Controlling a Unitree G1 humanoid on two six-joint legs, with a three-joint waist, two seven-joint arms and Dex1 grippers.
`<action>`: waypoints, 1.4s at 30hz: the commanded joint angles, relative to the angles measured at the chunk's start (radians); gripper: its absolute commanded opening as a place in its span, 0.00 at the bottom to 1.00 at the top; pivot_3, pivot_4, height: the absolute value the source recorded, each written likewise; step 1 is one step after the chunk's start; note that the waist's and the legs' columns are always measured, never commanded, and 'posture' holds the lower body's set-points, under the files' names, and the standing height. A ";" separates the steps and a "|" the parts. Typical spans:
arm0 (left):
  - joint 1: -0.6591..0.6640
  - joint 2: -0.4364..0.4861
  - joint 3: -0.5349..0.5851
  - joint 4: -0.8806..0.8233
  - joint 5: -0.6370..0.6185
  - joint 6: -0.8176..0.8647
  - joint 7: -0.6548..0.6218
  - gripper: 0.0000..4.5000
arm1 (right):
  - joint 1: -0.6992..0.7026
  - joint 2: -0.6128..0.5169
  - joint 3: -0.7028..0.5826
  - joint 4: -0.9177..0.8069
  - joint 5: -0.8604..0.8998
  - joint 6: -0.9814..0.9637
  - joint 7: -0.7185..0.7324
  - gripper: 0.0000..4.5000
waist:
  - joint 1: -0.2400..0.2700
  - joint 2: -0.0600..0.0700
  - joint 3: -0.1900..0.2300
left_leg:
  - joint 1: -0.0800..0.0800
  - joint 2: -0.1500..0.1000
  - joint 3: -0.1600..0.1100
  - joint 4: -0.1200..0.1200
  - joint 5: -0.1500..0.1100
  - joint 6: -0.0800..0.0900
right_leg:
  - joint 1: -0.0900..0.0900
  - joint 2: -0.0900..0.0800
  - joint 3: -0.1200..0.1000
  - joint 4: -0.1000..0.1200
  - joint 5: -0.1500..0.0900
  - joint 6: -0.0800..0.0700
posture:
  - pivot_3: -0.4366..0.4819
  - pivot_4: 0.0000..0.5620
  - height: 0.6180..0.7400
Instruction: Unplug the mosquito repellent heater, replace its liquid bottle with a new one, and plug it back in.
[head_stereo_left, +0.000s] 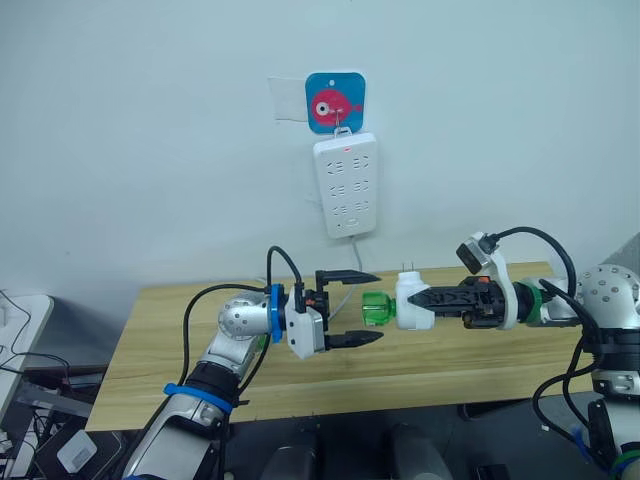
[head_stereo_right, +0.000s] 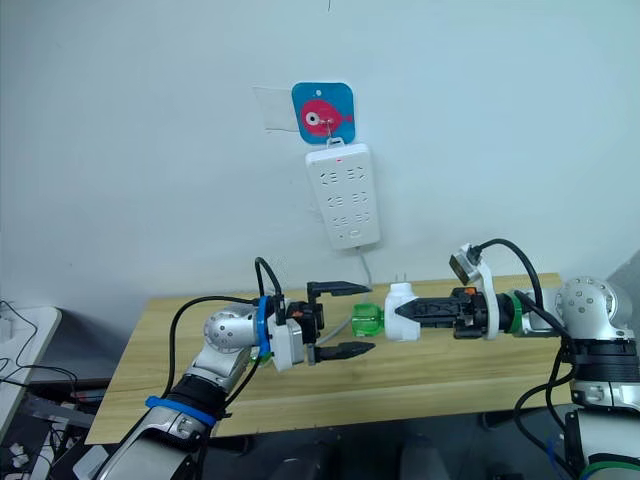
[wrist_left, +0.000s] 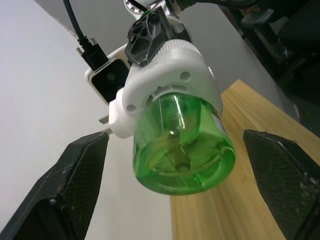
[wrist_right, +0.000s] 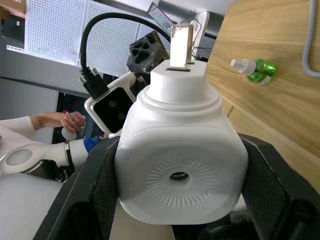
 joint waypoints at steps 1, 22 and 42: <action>-0.012 0.004 -0.016 -0.014 -0.022 -0.007 0.016 0.75 | -0.014 -0.006 -0.007 -0.029 0.048 0.008 -0.006 0.66 | -0.001 0.000 0.000 | 0.000 0.000 0.000 0.000 0.000 0.000 | 0.000 0.000 0.000 0.000 0.000 0.000 | 0.35 0.29 1.00; 0.037 0.171 0.017 -0.564 -0.744 1.440 0.106 0.50 | 0.002 -0.056 0.024 -0.062 0.077 0.008 0.019 0.66 | -0.021 0.000 0.004 | 0.001 0.000 -0.003 0.000 0.000 0.000 | 0.001 0.006 -0.001 0.002 -0.004 0.007 | 0.35 0.27 1.00; 0.007 0.166 0.263 -0.368 -1.296 2.330 0.312 0.50 | 0.012 -0.096 0.024 -0.062 0.136 0.008 -0.032 0.66 | -0.017 -0.004 0.010 | 0.001 0.001 -0.001 0.000 0.000 0.000 | 0.000 0.002 0.001 0.001 -0.001 0.001 | 0.35 0.29 1.00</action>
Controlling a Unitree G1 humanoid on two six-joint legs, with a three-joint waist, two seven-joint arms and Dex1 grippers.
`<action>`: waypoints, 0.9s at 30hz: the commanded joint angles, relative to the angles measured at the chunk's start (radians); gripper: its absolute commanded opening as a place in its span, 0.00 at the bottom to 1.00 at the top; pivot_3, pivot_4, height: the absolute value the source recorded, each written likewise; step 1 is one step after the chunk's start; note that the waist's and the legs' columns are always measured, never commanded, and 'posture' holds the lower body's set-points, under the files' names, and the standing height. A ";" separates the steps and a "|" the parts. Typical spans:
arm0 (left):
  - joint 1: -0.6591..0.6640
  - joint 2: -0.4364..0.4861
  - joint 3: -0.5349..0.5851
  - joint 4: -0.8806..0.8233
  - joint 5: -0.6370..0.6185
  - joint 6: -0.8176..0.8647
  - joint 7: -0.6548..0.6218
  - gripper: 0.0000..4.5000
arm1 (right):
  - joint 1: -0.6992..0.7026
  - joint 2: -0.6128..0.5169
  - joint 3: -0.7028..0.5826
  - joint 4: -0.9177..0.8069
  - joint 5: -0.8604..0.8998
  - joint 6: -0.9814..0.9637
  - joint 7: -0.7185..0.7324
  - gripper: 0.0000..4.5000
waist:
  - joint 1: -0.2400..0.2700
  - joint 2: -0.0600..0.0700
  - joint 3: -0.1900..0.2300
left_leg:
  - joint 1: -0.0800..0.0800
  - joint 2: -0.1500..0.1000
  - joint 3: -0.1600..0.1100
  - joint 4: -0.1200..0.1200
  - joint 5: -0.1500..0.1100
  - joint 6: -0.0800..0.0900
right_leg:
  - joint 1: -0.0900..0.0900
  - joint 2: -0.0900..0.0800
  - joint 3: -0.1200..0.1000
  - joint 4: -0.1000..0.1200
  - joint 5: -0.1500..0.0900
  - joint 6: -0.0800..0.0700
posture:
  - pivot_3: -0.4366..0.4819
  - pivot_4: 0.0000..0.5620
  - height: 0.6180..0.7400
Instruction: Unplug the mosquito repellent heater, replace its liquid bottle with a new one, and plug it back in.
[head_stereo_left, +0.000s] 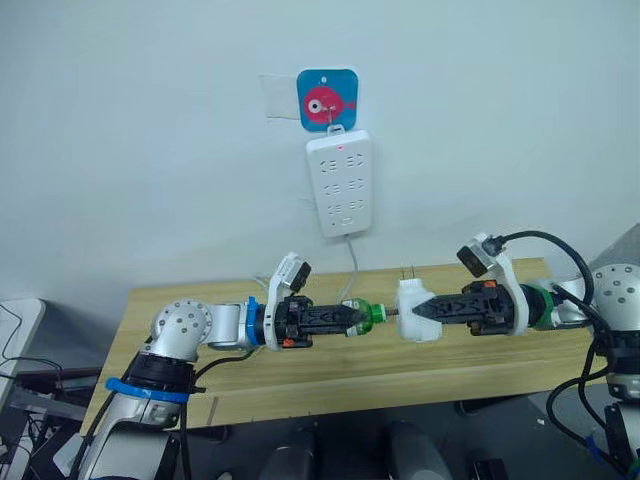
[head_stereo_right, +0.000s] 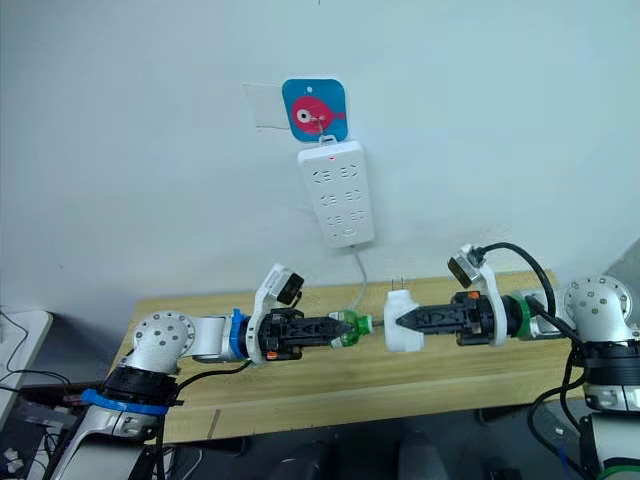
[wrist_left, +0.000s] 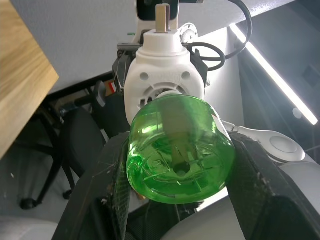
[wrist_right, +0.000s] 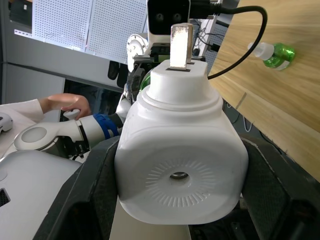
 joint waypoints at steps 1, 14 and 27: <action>0.005 -0.003 0.059 -0.046 -0.036 0.028 -0.003 0.50 | -0.002 -0.026 -0.029 0.011 -0.030 0.000 0.001 0.66 | 0.001 0.000 0.000 | 0.000 0.000 0.000 0.000 0.000 0.000 | 0.000 0.000 0.000 0.000 0.000 0.000 | 0.35 0.29 1.00; 0.083 0.080 0.077 -0.116 0.158 -0.056 -0.132 0.50 | -0.015 -0.120 0.158 0.231 -0.618 -0.397 -0.078 0.66 | 0.007 -0.002 0.007 | 0.000 -0.001 0.003 -0.001 0.000 0.000 | -0.001 -0.002 0.001 -0.001 0.000 -0.001 | 0.38 0.32 1.00; 0.167 0.059 0.087 -0.184 0.191 -0.075 -0.138 0.50 | -0.232 -0.136 0.451 0.729 -1.187 -0.772 0.009 0.66 | 0.005 -0.002 0.034 | -0.001 0.000 0.008 -0.002 0.000 0.000 | -0.004 -0.002 0.005 -0.001 0.000 -0.001 | 0.41 0.36 1.00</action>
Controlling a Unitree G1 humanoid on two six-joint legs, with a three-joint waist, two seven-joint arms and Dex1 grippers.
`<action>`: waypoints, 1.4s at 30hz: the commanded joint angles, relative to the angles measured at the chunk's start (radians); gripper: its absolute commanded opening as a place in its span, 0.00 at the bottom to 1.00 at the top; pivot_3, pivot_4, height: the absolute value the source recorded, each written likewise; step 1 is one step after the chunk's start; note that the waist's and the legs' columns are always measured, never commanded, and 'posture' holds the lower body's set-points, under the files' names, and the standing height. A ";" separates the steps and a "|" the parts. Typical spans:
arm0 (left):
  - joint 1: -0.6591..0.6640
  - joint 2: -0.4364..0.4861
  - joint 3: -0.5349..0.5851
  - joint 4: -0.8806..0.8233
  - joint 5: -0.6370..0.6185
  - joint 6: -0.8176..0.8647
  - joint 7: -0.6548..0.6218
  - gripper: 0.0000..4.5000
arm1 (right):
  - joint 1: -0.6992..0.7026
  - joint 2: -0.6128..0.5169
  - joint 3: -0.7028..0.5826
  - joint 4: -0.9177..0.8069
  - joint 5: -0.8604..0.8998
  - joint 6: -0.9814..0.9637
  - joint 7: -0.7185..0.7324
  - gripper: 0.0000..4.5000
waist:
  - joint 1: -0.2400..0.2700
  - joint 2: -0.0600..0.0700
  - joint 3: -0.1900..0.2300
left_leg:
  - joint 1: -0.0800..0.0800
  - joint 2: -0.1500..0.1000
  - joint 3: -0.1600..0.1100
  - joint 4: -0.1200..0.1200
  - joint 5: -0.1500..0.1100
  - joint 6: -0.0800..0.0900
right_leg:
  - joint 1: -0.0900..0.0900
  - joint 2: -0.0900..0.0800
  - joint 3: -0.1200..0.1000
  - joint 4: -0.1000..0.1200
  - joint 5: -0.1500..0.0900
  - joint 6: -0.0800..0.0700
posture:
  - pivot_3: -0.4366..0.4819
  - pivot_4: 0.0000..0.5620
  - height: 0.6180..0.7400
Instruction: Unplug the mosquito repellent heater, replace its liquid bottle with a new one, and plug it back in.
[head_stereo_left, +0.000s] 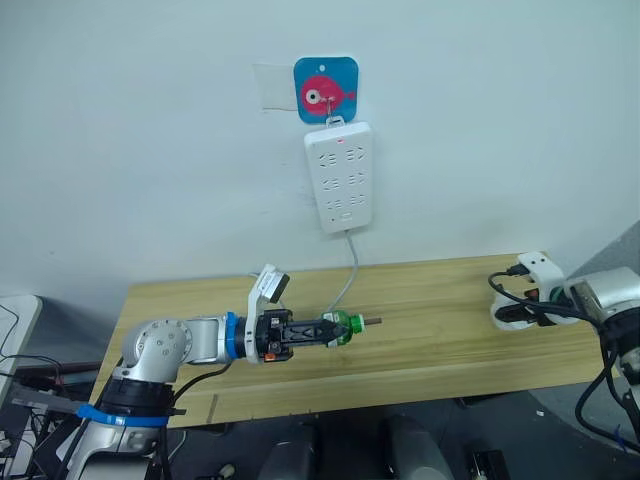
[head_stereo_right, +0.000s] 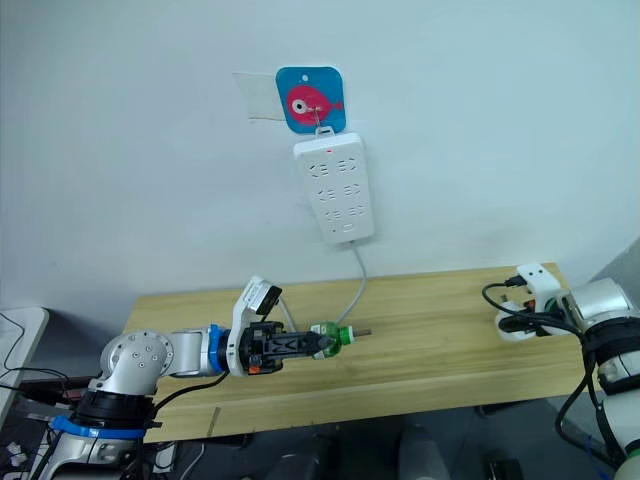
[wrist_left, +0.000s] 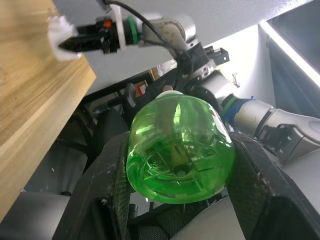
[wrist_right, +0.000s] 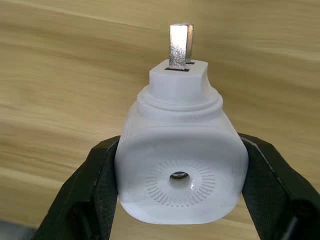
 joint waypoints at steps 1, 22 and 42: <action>0.029 0.005 0.025 -0.062 -0.007 -0.005 -0.017 0.50 | -0.055 0.016 0.015 0.119 -0.096 -0.078 0.046 0.66 | 0.002 -0.001 0.002 | 0.000 0.000 0.000 0.000 0.000 0.000 | 0.000 0.000 0.000 0.000 0.000 0.000 | 0.43 0.38 1.00; 0.122 0.031 0.045 -0.151 -0.017 0.006 -0.038 0.50 | -0.166 0.110 -0.095 0.468 -0.260 -0.181 0.094 0.74 | 0.019 -0.002 0.018 | 0.000 0.000 0.001 0.000 0.000 0.000 | 0.000 0.000 0.001 0.000 0.000 0.000 | 0.48 0.39 1.00; 0.093 0.028 0.028 -0.106 0.025 -0.019 -0.078 0.50 | -0.053 -0.064 -0.198 0.001 -0.230 0.025 0.259 1.00 | 0.019 -0.001 0.019 | 0.000 0.000 0.001 0.000 0.000 -0.001 | 0.000 0.000 0.000 0.000 0.000 0.000 | 0.38 0.30 1.00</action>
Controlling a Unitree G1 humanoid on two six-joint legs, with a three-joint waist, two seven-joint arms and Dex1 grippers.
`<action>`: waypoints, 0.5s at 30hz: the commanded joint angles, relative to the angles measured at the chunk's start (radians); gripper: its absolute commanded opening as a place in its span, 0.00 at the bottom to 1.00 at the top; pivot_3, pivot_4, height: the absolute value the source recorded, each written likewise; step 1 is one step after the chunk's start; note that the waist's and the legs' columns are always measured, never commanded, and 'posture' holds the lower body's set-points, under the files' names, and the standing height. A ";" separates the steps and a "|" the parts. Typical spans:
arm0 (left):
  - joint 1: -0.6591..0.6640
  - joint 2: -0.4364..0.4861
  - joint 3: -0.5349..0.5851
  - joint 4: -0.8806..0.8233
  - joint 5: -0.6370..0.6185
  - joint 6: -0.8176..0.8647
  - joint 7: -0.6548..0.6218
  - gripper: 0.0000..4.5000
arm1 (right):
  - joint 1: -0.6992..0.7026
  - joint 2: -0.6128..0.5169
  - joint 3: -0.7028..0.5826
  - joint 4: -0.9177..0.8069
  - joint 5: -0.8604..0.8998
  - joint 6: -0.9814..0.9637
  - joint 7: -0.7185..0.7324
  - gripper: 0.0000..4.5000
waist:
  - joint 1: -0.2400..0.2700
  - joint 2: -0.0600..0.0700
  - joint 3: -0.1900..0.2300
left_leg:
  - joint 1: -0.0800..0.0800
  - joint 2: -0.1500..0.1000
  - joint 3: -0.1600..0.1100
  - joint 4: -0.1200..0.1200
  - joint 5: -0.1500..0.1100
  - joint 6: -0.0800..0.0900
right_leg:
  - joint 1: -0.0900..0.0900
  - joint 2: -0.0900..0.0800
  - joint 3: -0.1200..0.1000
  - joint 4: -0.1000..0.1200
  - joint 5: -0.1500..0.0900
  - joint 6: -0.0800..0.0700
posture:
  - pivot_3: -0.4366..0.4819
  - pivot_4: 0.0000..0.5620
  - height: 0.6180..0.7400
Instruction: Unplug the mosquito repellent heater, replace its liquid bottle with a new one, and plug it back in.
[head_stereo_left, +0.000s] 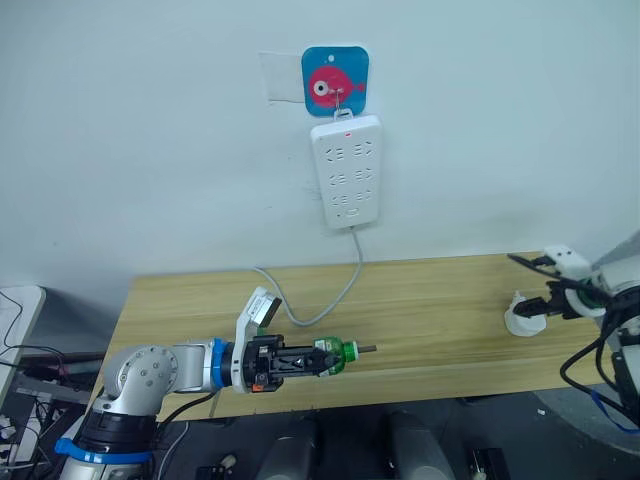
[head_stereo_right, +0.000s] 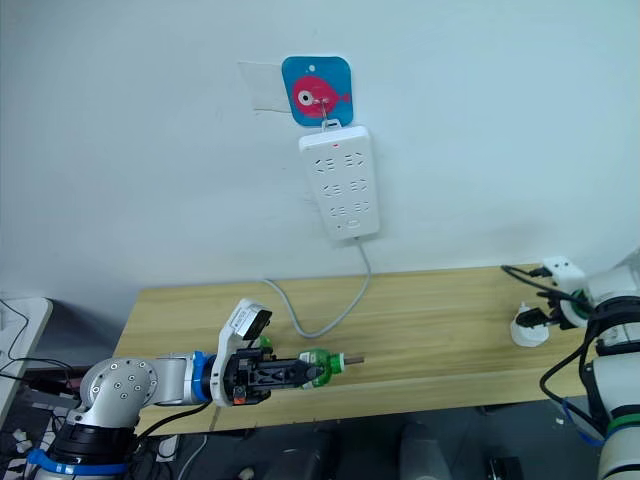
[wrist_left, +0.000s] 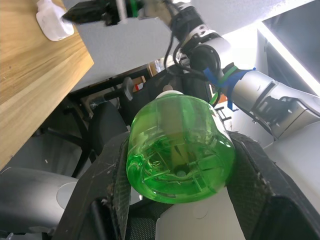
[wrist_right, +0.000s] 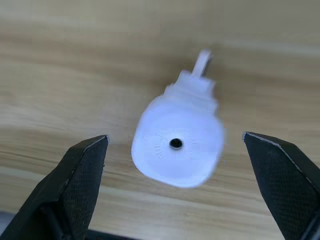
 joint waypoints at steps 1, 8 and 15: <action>-0.033 -0.014 0.003 0.023 0.020 -0.033 -0.021 0.50 | 0.098 -0.062 -0.060 -0.243 0.035 0.026 0.005 1.00 | 0.000 0.000 0.000 | 0.000 0.000 0.000 0.000 0.000 0.000 | 0.000 0.000 0.000 0.000 0.000 0.000 | 0.38 0.30 1.00; -0.074 -0.157 0.008 0.002 0.102 -0.194 0.044 0.50 | 0.414 0.164 -0.475 -0.912 0.328 0.277 -0.129 1.00 | -0.006 -0.001 -0.003 | 0.000 0.001 0.001 0.001 0.000 0.000 | 0.000 0.000 0.000 0.000 0.001 0.001 | 0.31 0.28 1.00; -0.064 -0.272 -0.023 0.000 0.213 -0.339 0.099 0.50 | 0.565 0.744 -0.850 -1.251 0.580 0.438 -0.416 1.00 | -0.009 0.005 -0.008 | 0.000 0.001 0.001 0.002 0.001 -0.004 | -0.001 0.000 0.001 0.001 0.002 0.001 | 0.26 0.25 1.00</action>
